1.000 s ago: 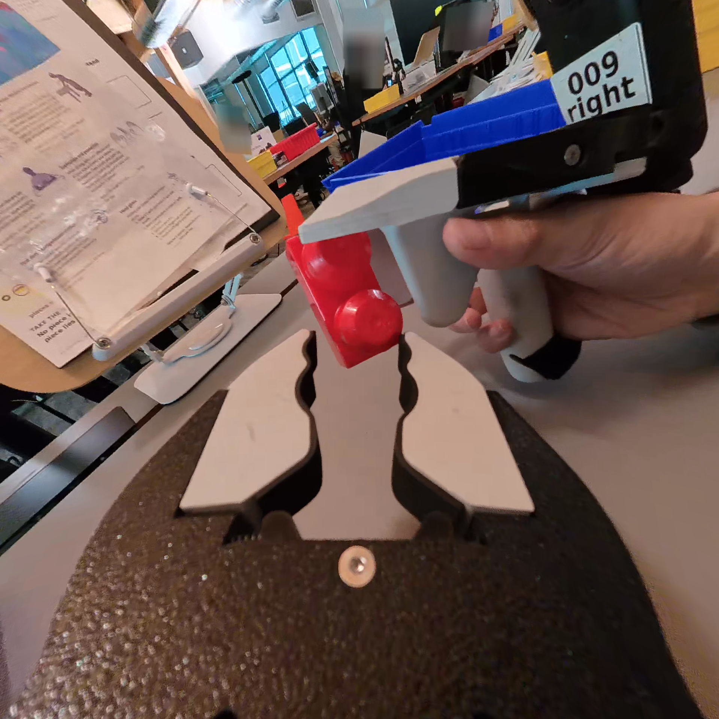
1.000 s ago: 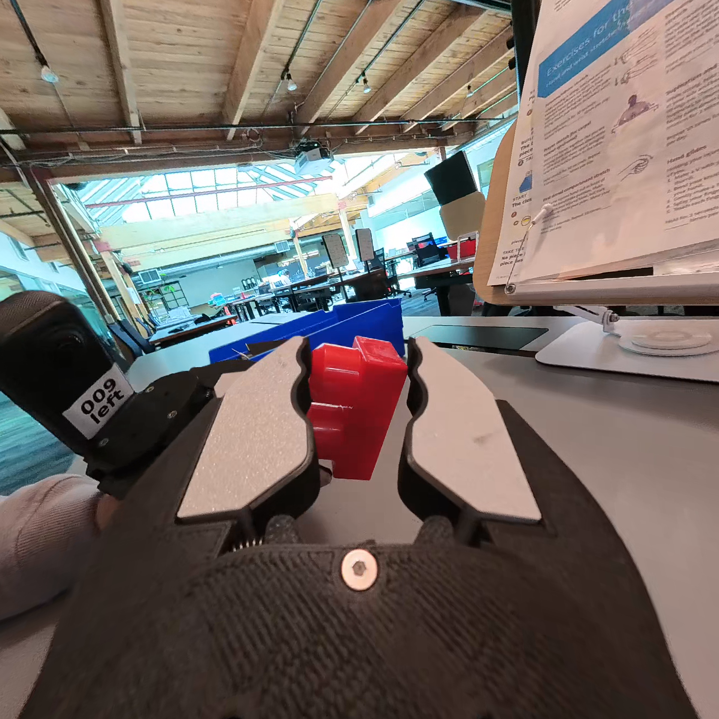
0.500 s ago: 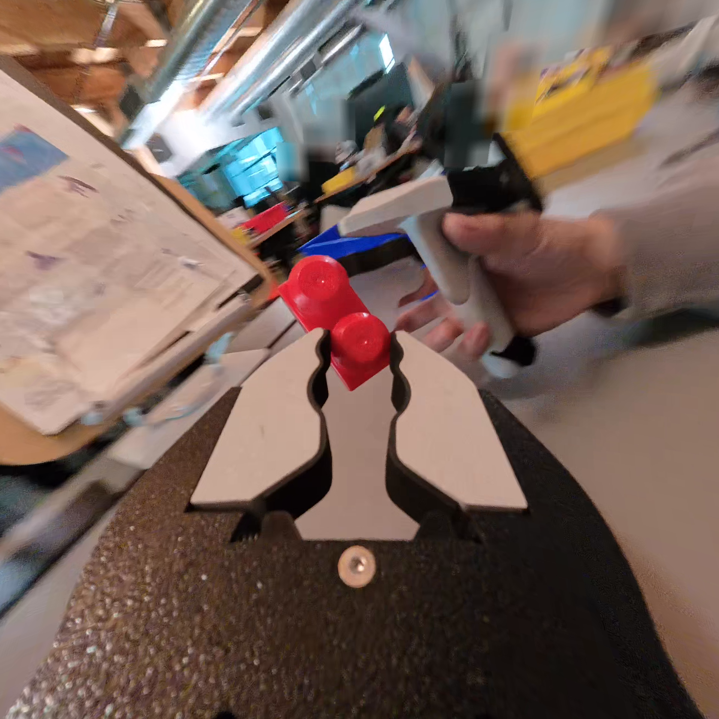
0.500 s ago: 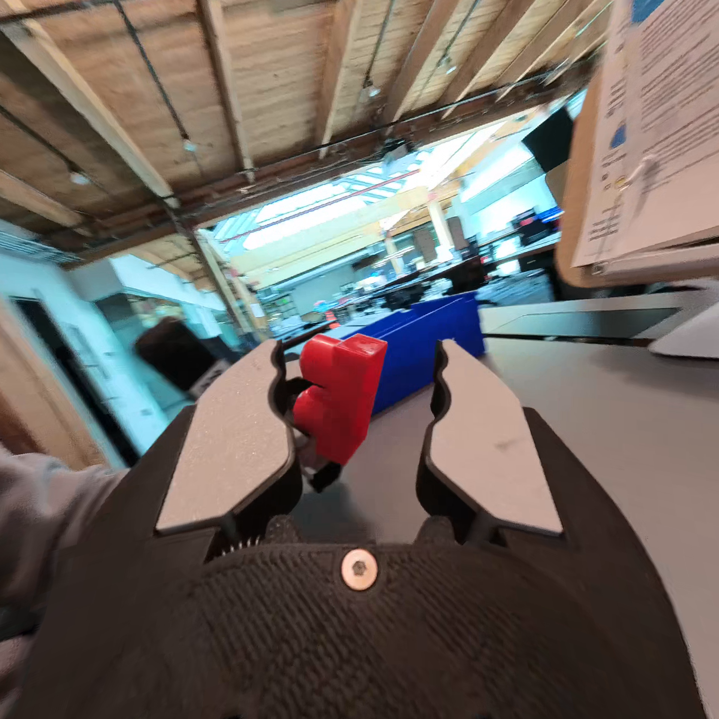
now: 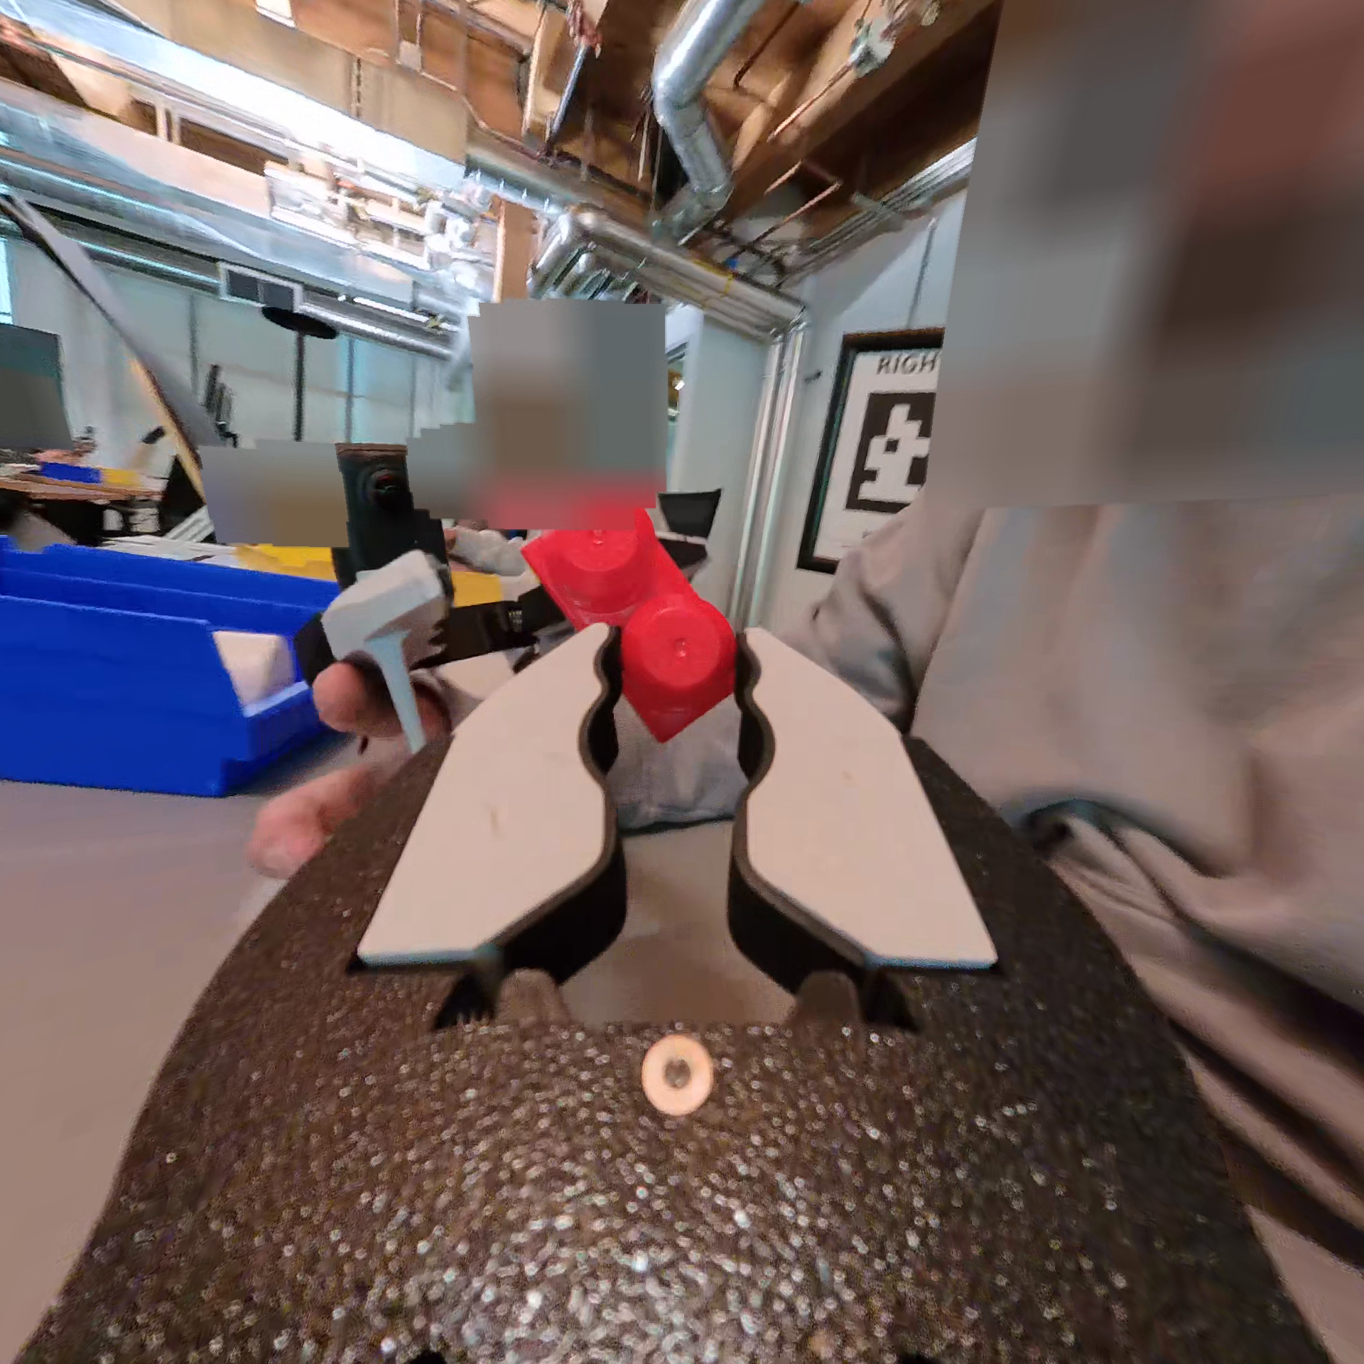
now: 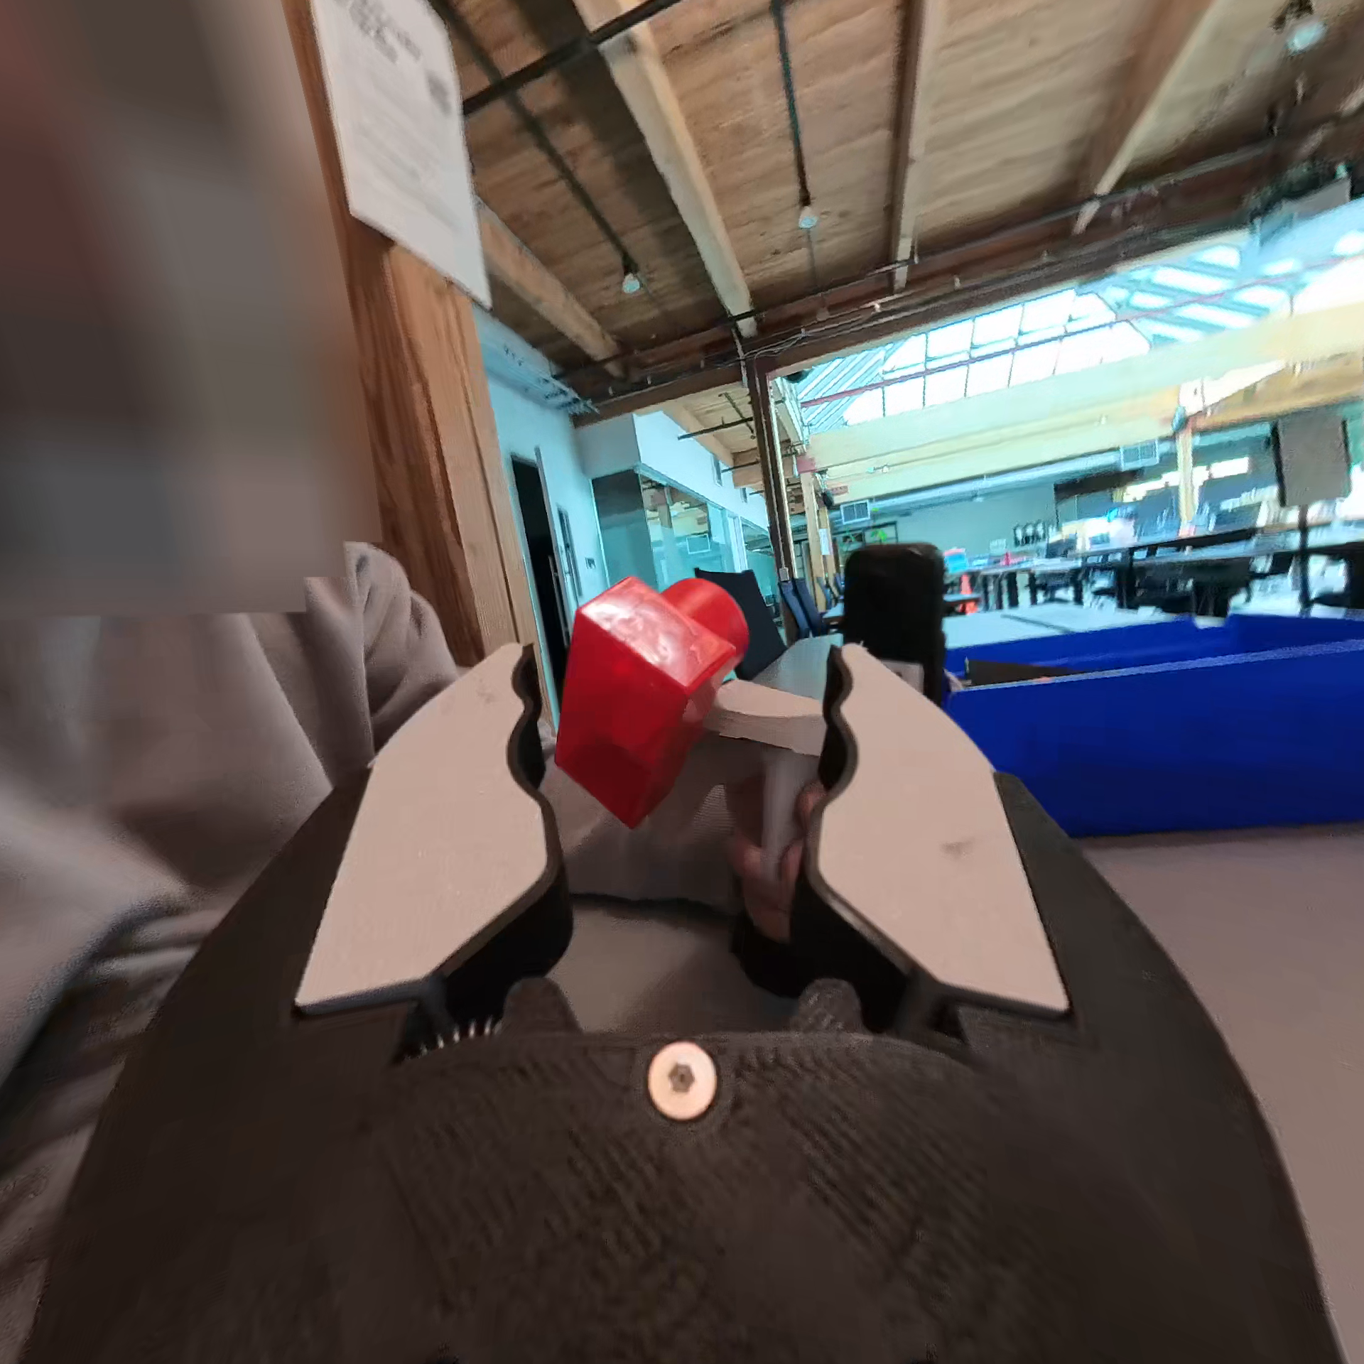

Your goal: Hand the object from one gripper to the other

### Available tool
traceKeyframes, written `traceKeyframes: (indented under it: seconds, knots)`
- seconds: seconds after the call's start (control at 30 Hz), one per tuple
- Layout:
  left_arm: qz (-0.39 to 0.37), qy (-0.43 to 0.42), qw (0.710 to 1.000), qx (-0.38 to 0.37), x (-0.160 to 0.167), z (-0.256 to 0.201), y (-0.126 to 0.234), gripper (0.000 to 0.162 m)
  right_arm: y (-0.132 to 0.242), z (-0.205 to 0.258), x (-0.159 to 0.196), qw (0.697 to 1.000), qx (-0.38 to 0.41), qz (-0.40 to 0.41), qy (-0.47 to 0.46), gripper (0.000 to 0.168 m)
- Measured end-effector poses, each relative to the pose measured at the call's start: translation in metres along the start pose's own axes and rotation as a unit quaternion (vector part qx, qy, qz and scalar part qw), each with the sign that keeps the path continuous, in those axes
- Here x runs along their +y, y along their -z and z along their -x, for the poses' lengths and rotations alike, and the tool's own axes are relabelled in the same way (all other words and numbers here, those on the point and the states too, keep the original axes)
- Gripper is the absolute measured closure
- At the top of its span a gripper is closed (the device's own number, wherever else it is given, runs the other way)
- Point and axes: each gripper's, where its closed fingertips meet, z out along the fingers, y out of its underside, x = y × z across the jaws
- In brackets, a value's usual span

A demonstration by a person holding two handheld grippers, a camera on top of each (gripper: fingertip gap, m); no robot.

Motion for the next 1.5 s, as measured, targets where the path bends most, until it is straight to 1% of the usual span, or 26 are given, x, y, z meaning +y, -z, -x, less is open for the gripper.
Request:
traceKeyframes:
  seconds: [0.1,0.2,0.33,0.43,0.5,0.57,0.63,0.67,0.7,0.73,0.77,0.8,0.83,0.87,0.9,0.93,1.0,1.03,1.1,1.17,1.3,1.33,1.4,1.43,1.47,1.5]
  knots:
    - [-0.022,0.067,0.996,0.049,-0.002,-0.007,-0.004,0.134,0.001,0.014,-0.001,0.999,-0.036,0.014,0.026,0.098]
    - [-0.014,0.119,0.990,0.070,0.004,-0.008,-0.007,0.134,0.002,0.023,0.003,0.996,-0.058,0.030,0.056,0.113]
    - [0.006,0.138,0.987,0.088,0.011,-0.013,-0.011,0.134,0.001,0.029,0.007,0.994,-0.078,0.038,0.061,0.118]
    - [-0.004,0.135,0.988,0.078,0.007,-0.010,-0.007,0.134,0.001,0.024,0.007,0.992,-0.058,0.059,0.093,0.119]
    - [-0.037,0.120,0.992,0.034,-0.002,0.004,-0.002,0.134,0.002,0.013,0.000,0.991,-0.012,0.052,0.123,0.119]
    - [-0.057,0.075,0.994,-0.062,-0.007,0.027,0.006,0.133,0.008,-0.004,-0.014,0.984,0.058,0.042,0.163,0.119]
    - [-0.037,0.011,0.985,-0.170,-0.007,0.051,0.017,0.128,0.018,-0.022,-0.036,0.961,0.154,0.042,0.225,0.119]
    - [-0.020,-0.023,0.975,-0.220,-0.007,0.060,0.023,0.124,0.029,-0.031,-0.053,0.936,0.220,0.044,0.271,0.119]
    - [0.000,-0.058,0.963,-0.264,-0.007,0.068,0.030,0.121,0.042,-0.036,-0.071,0.901,0.281,0.049,0.327,0.119]
    - [0.019,-0.090,0.949,-0.301,-0.007,0.073,0.035,0.120,0.060,-0.040,-0.093,0.852,0.350,0.053,0.386,0.119]
    - [0.037,-0.117,0.935,-0.333,-0.007,0.078,0.040,0.121,0.086,-0.044,-0.118,0.782,0.436,0.066,0.441,0.119]
    - [0.056,-0.135,0.920,-0.364,-0.006,0.084,0.044,0.121,0.117,-0.043,-0.142,0.688,0.525,0.088,0.493,0.119]
    - [0.078,-0.147,0.905,-0.391,-0.004,0.089,0.049,0.121,0.152,-0.039,-0.163,0.580,0.602,0.128,0.533,0.119]
    - [0.099,-0.157,0.892,-0.413,0.000,0.094,0.053,0.120,0.186,-0.035,-0.176,0.480,0.660,0.183,0.548,0.119]
    - [0.119,-0.165,0.879,-0.431,0.003,0.098,0.057,0.120,0.220,-0.033,-0.182,0.404,0.701,0.238,0.538,0.119]
    - [0.140,-0.168,0.869,-0.444,0.008,0.102,0.060,0.120,0.251,-0.033,-0.181,0.360,0.728,0.283,0.510,0.119]
    - [0.171,-0.159,0.861,-0.451,0.018,0.106,0.061,0.119,0.304,-0.041,-0.167,0.335,0.761,0.350,0.431,0.119]
    - [0.179,-0.153,0.861,-0.451,0.021,0.108,0.061,0.118,0.323,-0.042,-0.162,0.320,0.772,0.371,0.406,0.119]
    - [0.184,-0.148,0.860,-0.452,0.023,0.109,0.059,0.117,0.347,-0.043,-0.156,0.286,0.779,0.410,0.379,0.118]
    - [0.188,-0.147,0.860,-0.452,0.024,0.109,0.059,0.117,0.366,-0.043,-0.146,0.269,0.785,0.444,0.338,0.118]
    - [0.188,-0.143,0.860,-0.453,0.024,0.109,0.059,0.116,0.381,-0.045,-0.132,0.282,0.797,0.451,0.286,0.118]
    - [0.187,-0.140,0.860,-0.453,0.025,0.109,0.059,0.115,0.383,-0.045,-0.131,0.279,0.802,0.446,0.282,0.116]
    - [0.186,-0.139,0.859,-0.456,0.024,0.108,0.059,0.114,0.384,-0.046,-0.132,0.272,0.808,0.438,0.286,0.100]
    - [0.186,-0.140,0.859,-0.456,0.023,0.108,0.059,0.114,0.380,-0.048,-0.132,0.279,0.807,0.432,0.291,0.094]
    - [0.186,-0.144,0.857,-0.459,0.020,0.107,0.059,0.112,0.375,-0.052,-0.131,0.295,0.805,0.420,0.296,0.087]
    - [0.185,-0.151,0.854,-0.462,0.016,0.105,0.058,0.111,0.368,-0.055,-0.131,0.313,0.805,0.407,0.300,0.087]
